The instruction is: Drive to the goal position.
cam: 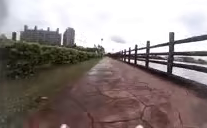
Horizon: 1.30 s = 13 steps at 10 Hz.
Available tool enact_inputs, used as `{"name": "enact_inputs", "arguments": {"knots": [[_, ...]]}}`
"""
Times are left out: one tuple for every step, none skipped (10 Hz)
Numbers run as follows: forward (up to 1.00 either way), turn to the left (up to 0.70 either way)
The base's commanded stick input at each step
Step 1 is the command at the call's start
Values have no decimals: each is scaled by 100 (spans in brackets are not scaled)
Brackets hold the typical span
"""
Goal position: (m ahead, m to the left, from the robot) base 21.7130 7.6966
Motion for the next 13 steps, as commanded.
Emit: {"name": "enact_inputs", "arguments": {"knots": [[85,-33],[85,-25],[85,-7],[85,1],[85,1],[85,1],[85,1],[85,1],[85,1],[85,1],[85,1],[85,1],[85,1]]}}
